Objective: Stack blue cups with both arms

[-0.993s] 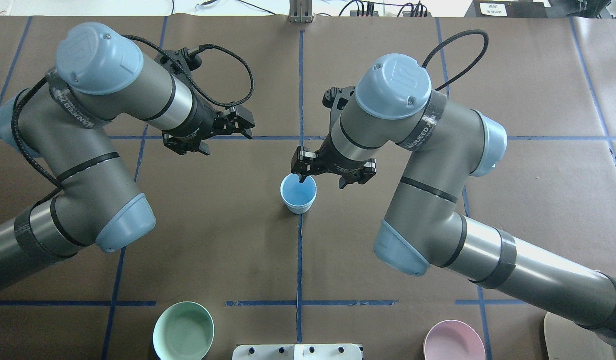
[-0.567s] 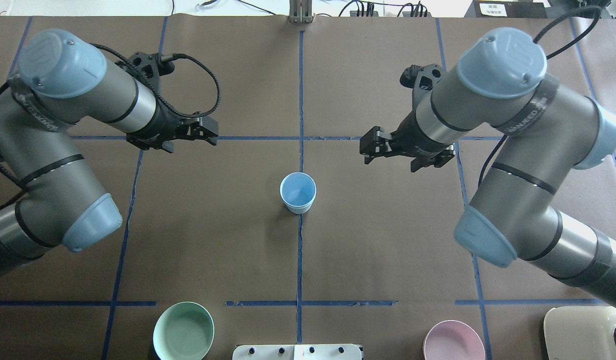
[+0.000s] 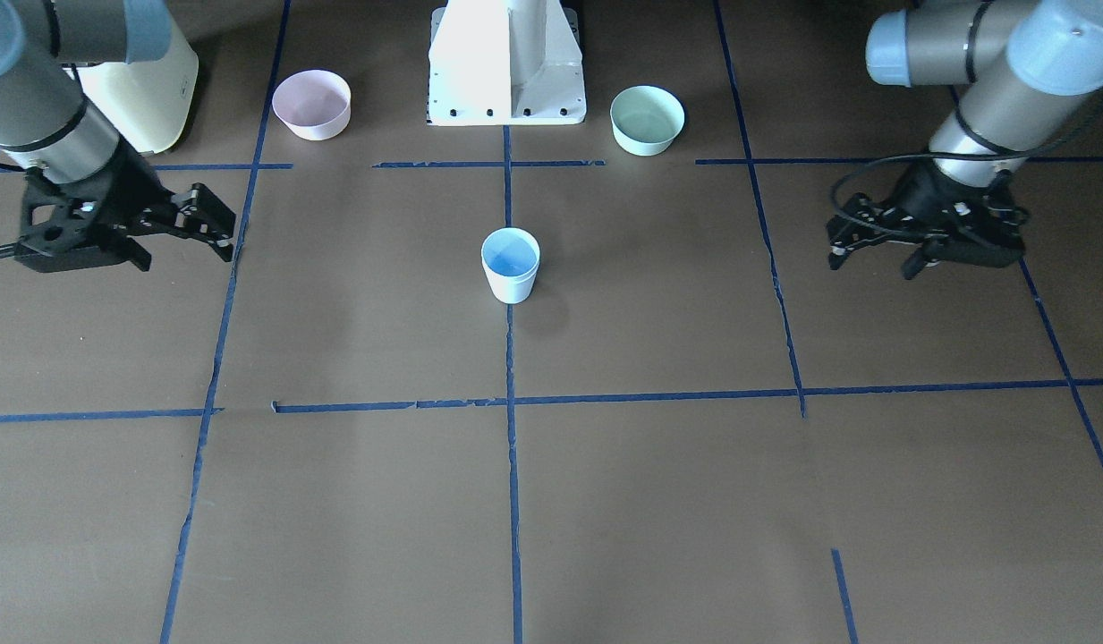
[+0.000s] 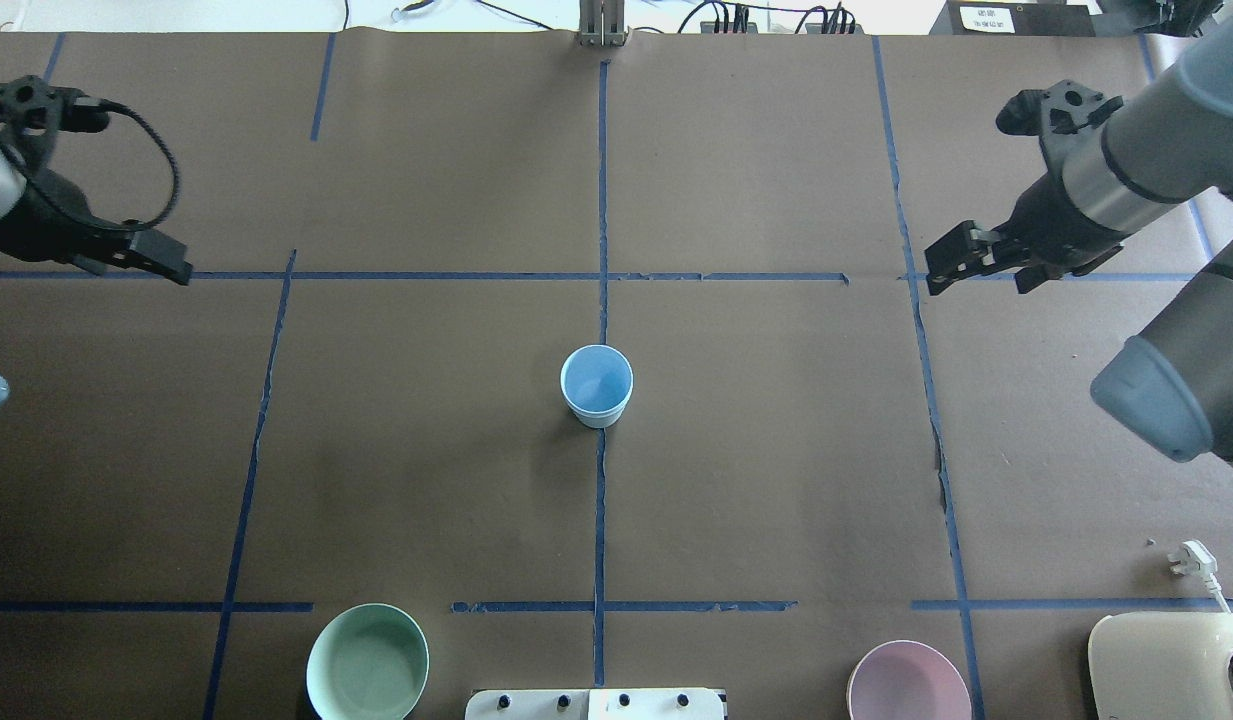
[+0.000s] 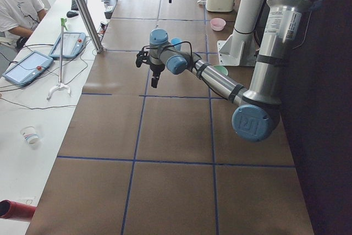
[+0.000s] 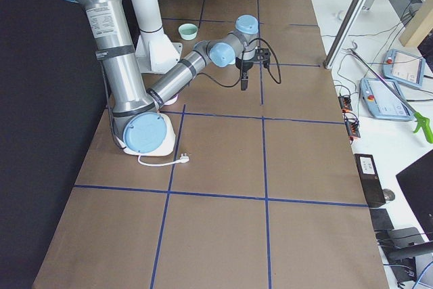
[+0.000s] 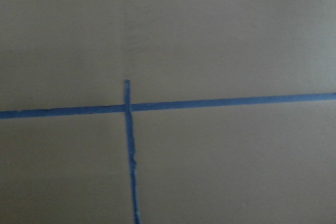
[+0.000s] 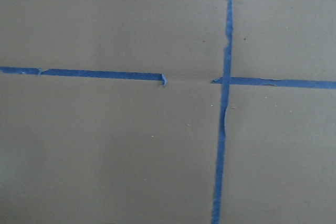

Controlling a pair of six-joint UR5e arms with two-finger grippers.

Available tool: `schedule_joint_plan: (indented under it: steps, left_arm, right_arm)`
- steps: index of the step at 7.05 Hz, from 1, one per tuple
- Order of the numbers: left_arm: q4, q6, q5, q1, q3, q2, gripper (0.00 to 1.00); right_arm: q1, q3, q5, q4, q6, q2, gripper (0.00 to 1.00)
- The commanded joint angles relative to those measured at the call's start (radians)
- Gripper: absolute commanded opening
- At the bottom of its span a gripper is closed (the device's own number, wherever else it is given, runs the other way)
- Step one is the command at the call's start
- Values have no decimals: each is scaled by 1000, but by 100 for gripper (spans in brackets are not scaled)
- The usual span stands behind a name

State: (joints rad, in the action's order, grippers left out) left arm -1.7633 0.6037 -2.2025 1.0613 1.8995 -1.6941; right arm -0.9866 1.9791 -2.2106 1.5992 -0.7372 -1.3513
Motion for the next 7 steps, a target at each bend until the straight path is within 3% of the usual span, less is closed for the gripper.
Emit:
schedule_joint_plan:
  steps: [1, 4, 5, 7]
  left_arm:
    - [7, -410, -28, 196, -99, 86, 100]
    - [7, -787, -75, 426, -339, 71, 100]
    - [8, -789, -92, 440, -368, 71, 100]
    - [124, -777, -221, 445, -364, 62, 100]
  right_arm:
    - [-139, -46, -29, 1, 260, -95, 100]
    - [-332, -187, -118, -7, 601, -190, 100]
    - [-377, -241, -110, -8, 702, -198, 100]
    - [-444, -349, -113, -12, 823, -193, 100]
